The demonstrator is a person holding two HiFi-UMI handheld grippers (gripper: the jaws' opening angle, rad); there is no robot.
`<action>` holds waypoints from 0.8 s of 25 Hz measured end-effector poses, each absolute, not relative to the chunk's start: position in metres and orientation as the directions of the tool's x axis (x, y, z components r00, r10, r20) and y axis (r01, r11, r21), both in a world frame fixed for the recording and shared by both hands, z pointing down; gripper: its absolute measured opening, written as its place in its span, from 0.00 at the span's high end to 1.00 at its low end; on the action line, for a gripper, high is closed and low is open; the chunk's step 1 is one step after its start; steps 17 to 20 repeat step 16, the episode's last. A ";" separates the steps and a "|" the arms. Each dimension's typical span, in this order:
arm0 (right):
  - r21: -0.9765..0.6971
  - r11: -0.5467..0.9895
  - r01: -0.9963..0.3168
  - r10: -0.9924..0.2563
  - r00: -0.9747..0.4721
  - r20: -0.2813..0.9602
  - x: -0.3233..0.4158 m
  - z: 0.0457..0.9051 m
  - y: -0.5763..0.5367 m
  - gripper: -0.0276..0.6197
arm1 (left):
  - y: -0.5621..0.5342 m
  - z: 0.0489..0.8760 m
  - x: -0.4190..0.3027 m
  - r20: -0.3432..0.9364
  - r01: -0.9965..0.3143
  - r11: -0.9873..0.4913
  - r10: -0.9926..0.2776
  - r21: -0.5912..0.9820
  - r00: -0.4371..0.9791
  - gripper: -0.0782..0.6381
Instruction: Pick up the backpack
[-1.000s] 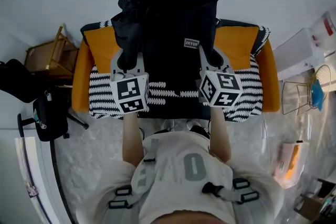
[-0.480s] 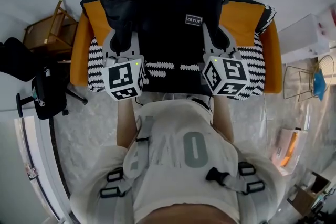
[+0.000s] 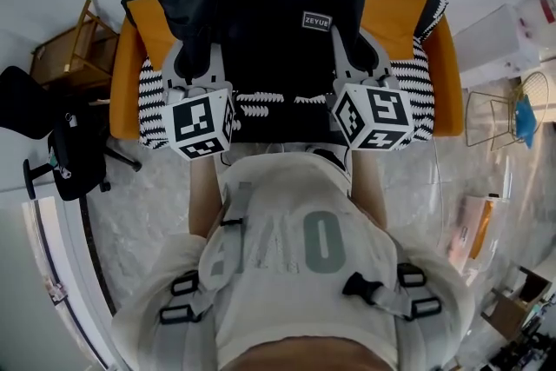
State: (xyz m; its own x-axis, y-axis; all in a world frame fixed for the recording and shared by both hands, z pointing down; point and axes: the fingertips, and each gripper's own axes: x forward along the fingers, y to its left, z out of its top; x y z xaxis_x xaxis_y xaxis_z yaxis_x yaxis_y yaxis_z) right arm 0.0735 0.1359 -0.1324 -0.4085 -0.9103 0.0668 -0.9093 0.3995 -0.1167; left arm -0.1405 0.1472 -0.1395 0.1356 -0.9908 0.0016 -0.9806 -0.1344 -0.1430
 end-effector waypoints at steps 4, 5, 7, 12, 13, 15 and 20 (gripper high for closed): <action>-0.119 0.382 -0.917 -0.918 -0.391 0.063 0.078 -0.133 0.141 0.83 | 0.147 -0.140 -0.136 -0.001 -0.977 -0.156 -0.987 -0.144 0.158 0.74; -0.121 0.376 -0.919 -0.921 -0.385 0.063 0.081 -0.133 0.142 0.83 | 0.147 -0.141 -0.134 -0.001 -0.976 -0.162 -0.987 -0.146 0.164 0.74; -0.124 0.364 -0.923 -0.926 -0.373 0.062 0.087 -0.132 0.145 0.83 | 0.147 -0.140 -0.127 -0.002 -0.973 -0.175 -0.984 -0.150 0.177 0.74; -0.130 0.342 -0.931 -0.934 -0.352 0.057 0.097 -0.129 0.150 0.83 | 0.147 -0.140 -0.117 -0.004 -0.968 -0.198 -0.979 -0.157 0.201 0.74; -0.133 0.340 -0.931 -0.935 -0.350 0.056 0.098 -0.129 0.150 0.83 | 0.147 -0.140 -0.116 -0.004 -0.967 -0.200 -0.979 -0.159 0.203 0.74; -0.140 0.336 -0.931 -0.937 -0.346 0.055 0.101 -0.129 0.151 0.83 | 0.148 -0.141 -0.113 -0.005 -0.966 -0.204 -0.978 -0.161 0.208 0.74; -0.144 0.334 -0.931 -0.937 -0.344 0.054 0.102 -0.129 0.152 0.83 | 0.148 -0.141 -0.112 -0.005 -0.965 -0.206 -0.978 -0.162 0.210 0.74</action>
